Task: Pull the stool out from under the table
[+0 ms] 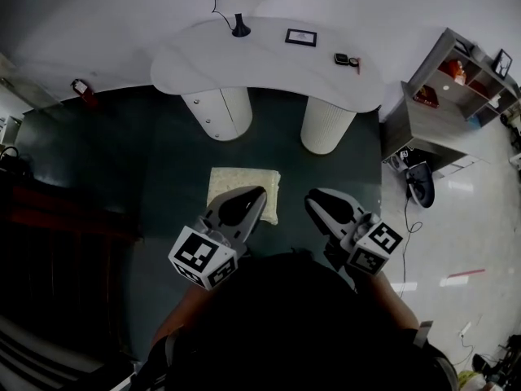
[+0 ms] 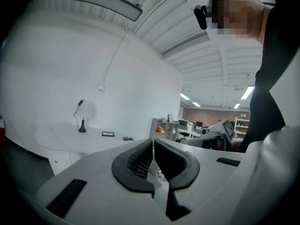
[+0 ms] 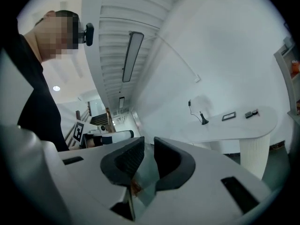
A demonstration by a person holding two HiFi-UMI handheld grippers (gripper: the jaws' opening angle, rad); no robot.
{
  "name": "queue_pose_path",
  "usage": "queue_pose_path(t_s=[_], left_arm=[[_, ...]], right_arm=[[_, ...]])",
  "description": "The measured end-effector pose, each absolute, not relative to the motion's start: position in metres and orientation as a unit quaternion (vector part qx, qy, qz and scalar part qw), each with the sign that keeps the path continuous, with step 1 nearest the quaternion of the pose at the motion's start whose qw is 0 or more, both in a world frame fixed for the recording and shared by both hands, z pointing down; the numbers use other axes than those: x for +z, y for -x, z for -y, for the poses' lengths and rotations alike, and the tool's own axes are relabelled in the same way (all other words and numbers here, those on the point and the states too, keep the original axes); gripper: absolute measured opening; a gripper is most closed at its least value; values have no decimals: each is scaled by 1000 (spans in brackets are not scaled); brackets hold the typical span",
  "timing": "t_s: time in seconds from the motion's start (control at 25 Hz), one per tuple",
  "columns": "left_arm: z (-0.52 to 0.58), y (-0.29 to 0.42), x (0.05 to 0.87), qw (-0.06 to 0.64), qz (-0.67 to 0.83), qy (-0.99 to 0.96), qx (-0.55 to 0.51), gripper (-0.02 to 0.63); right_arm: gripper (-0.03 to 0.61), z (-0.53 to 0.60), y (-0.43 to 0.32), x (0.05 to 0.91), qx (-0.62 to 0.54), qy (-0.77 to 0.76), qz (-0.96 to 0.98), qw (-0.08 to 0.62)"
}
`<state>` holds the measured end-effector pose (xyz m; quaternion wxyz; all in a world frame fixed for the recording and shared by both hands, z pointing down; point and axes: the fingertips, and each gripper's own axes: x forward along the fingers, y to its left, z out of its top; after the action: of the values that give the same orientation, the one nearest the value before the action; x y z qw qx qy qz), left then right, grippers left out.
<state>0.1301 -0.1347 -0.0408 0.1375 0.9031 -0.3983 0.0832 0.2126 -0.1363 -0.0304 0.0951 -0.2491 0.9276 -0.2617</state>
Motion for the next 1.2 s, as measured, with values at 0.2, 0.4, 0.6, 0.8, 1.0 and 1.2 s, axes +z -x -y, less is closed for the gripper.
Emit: queue_pose_path(t_s=[0.2, 0.4, 0.6, 0.8, 1.0, 1.2], left_arm=[[145, -98, -65, 116, 399, -908, 55, 20], [151, -91, -75, 87, 393, -913, 74, 20], [149, -88, -83, 89, 393, -912, 75, 20], [145, -88, -95, 75, 393, -913, 76, 20], [138, -90, -105, 78, 392, -914, 71, 20], [128, -85, -106, 78, 399, -910, 77, 20]], right_arm=[[52, 137, -176, -48, -184, 263, -946, 55], [41, 137, -159, -71, -160, 271, -948, 47], [31, 136, -157, -83, -137, 275, -951, 34], [21, 134, -163, -103, -107, 277, -954, 39], [17, 131, -170, -118, -91, 282, -954, 45], [17, 123, -174, -119, -80, 287, -954, 44]])
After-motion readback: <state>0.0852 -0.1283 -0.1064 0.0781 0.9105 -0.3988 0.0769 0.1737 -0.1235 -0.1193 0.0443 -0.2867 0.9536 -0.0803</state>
